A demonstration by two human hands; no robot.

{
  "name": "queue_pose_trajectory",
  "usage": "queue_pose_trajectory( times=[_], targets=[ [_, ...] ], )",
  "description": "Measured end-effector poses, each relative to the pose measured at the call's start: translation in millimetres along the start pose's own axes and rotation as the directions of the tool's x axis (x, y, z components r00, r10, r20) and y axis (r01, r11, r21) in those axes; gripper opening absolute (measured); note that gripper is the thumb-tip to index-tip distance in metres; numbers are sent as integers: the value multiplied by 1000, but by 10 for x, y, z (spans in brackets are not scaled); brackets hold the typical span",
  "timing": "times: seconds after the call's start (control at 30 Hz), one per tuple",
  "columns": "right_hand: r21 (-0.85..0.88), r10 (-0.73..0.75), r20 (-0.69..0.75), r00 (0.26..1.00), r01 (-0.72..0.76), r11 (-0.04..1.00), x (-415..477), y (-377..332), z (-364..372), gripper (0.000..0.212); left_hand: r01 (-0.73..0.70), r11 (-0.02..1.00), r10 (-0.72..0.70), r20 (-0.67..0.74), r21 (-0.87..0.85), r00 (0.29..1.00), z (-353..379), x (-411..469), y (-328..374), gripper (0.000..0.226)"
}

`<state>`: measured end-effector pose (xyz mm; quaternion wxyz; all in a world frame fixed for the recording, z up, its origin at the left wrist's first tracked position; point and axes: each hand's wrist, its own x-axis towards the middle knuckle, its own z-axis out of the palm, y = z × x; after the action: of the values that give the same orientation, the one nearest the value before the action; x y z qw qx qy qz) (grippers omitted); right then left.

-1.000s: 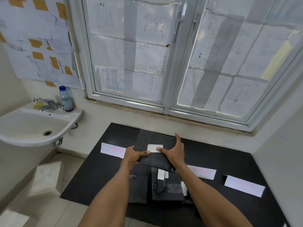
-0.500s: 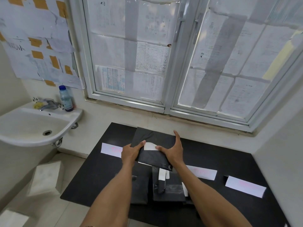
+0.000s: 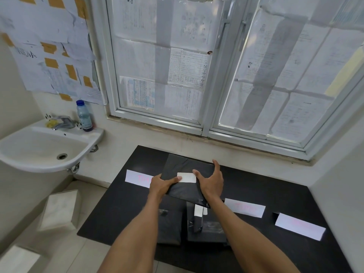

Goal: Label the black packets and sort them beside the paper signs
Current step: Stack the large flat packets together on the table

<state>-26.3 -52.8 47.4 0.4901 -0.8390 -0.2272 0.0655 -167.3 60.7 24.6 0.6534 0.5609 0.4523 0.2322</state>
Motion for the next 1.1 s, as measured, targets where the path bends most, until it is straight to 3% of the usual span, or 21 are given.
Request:
queue_pose_trajectory(
  times=[0.1, 0.2, 0.37, 0.53, 0.7, 0.83, 0.97, 1.1],
  targets=[
    [36, -33, 8, 999, 32, 999, 12, -8, 14, 78, 7, 998, -5, 35, -61, 999, -15, 9, 19, 34],
    [59, -71, 138, 988, 63, 996, 38, 1, -33, 102, 63, 993, -60, 34, -99, 998, -43, 33, 15, 31],
    [78, -114, 296, 948, 95, 992, 55, 49, -46, 117, 101, 994, -104, -161, -29, 981, -65, 85, -61, 48],
    [82, -55, 350, 935, 28, 996, 67, 68, -11, 118, 113, 993, -118, -188, -35, 975, -102, 104, -116, 51],
    [42, 52, 147, 988, -59, 997, 37, 11, 133, 93, 110, 994, -112, -105, -26, 988, -113, 115, -100, 48],
    [20, 79, 86, 993, -81, 996, 41, -8, 204, 77, 100, 994, -98, 50, -45, 994, -208, 62, -119, 43],
    [168, 301, 175, 938, -329, 929, 78, 74, 275, 78, 201, 977, -195, 75, -77, 978, -335, 77, -163, 34],
    [298, 412, 306, 858, -497, 815, 54, 161, 406, 39, 327, 941, -329, -14, -84, 944, -413, 177, -264, 15]
  ],
)
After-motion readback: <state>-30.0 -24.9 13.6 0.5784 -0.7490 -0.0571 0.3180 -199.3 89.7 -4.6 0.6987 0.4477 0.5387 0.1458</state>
